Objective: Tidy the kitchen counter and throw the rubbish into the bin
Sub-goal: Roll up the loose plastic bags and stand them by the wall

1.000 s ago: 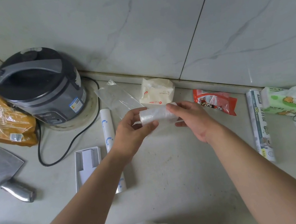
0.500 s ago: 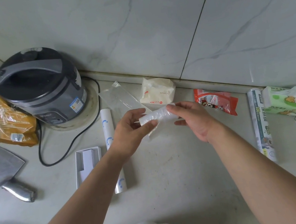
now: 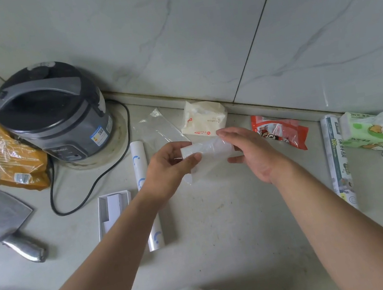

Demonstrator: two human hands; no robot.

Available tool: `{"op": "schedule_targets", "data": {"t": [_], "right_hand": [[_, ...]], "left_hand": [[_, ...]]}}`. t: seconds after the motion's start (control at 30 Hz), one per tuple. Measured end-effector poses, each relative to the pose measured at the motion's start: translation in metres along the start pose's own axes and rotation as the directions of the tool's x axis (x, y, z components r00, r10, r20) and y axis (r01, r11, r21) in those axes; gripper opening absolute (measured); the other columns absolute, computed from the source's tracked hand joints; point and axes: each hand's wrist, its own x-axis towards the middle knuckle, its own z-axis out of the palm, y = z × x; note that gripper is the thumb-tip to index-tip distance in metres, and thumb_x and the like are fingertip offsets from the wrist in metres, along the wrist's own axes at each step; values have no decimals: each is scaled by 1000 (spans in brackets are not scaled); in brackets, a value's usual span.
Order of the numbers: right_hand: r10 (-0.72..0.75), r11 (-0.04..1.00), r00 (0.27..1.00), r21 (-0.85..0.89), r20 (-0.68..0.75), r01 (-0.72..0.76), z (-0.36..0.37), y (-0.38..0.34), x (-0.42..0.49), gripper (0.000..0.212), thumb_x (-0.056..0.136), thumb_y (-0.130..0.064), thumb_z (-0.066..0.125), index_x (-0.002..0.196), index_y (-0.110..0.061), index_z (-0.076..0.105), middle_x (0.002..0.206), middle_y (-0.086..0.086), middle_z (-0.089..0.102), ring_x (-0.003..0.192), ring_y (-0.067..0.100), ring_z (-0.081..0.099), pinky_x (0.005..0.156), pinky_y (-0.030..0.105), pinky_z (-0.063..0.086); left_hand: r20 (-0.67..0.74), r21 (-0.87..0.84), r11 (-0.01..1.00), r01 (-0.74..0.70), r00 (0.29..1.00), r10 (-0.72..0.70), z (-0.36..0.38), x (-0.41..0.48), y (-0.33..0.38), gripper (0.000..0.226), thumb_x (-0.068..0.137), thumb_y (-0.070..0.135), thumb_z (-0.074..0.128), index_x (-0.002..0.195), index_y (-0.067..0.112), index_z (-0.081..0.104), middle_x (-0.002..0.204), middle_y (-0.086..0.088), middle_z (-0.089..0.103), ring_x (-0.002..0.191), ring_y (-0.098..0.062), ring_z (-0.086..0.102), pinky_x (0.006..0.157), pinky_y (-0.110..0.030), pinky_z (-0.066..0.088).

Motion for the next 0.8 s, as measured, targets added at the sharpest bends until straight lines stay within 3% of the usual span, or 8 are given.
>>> {"op": "schedule_targets", "data": {"t": [0.1, 0.2, 0.27, 0.33, 0.4, 0.53, 0.63, 0.8], "right_hand": [[-9, 1000, 999, 7, -41, 9, 3, -1, 1, 32, 70, -50, 74, 96, -30, 76, 92, -12, 73, 89, 4, 65, 83, 39, 57], [-12, 1000, 995, -3, -97, 11, 8, 0, 2, 30, 73, -52, 74, 89, -26, 75, 96, 6, 75, 82, 12, 68, 82, 42, 57], [-17, 1000, 995, -24, -97, 14, 10, 0, 2, 34, 73, -55, 72, 90, -26, 74, 100, 9, 75, 83, 16, 68, 83, 44, 58], [-4, 1000, 998, -9, -64, 3, 8, 0, 2, 39, 72, -58, 72, 94, -26, 75, 102, 6, 75, 88, 17, 68, 85, 44, 57], [10, 1000, 1000, 11, -28, -10, 4, -1, 1, 42, 70, -59, 74, 101, -30, 75, 104, 2, 74, 94, 18, 67, 85, 44, 57], [-11, 1000, 998, 11, 58, 10, -2, -1, -4, 35, 68, -43, 78, 102, -39, 73, 98, -4, 77, 94, 13, 72, 82, 40, 54], [-51, 999, 997, 10, 55, 50, -1, -1, -6, 45, 66, -36, 76, 111, -38, 69, 103, -6, 76, 100, 12, 71, 89, 43, 52], [-81, 995, 997, 56, 14, 80, 1, -9, -4, 52, 65, -36, 72, 117, -40, 67, 101, -10, 72, 92, 3, 65, 88, 32, 46]], "left_hand": [[-4, -17, 1000, -5, 1000, 5, -1, -1, -1, 54, 70, 45, 85, 115, 21, 70, 96, -27, 69, 77, -24, 73, 82, -45, 61], [8, 33, 999, -31, 999, 31, 1, -4, -1, 49, 71, 43, 85, 114, 22, 71, 71, 3, 65, 66, -11, 67, 72, -32, 58], [13, 63, 997, -51, 999, 50, 2, -5, -1, 47, 71, 42, 86, 112, 23, 72, 71, 13, 68, 60, -7, 63, 65, -24, 54], [-3, 55, 998, -39, 999, 39, 2, -5, 0, 51, 68, 44, 87, 112, 23, 72, 80, 9, 74, 65, -8, 67, 66, -24, 55], [-41, -15, 1000, -11, 999, 10, 0, -4, 2, 54, 64, 43, 88, 112, 22, 72, 92, 1, 78, 77, -17, 72, 78, -36, 59], [-72, -120, 993, -9, 997, 1, -2, 0, 3, 43, 70, 28, 87, 110, 23, 72, 96, -2, 78, 86, -21, 74, 91, -43, 58], [-65, -148, 989, -3, 998, -7, -2, 0, 5, 43, 69, 24, 86, 110, 23, 73, 99, -4, 78, 87, -21, 73, 88, -40, 57], [-5, -123, 992, 0, 1000, 0, 0, -4, 9, 55, 65, 27, 86, 117, 18, 70, 99, -1, 78, 87, -19, 72, 82, -32, 54]]}}
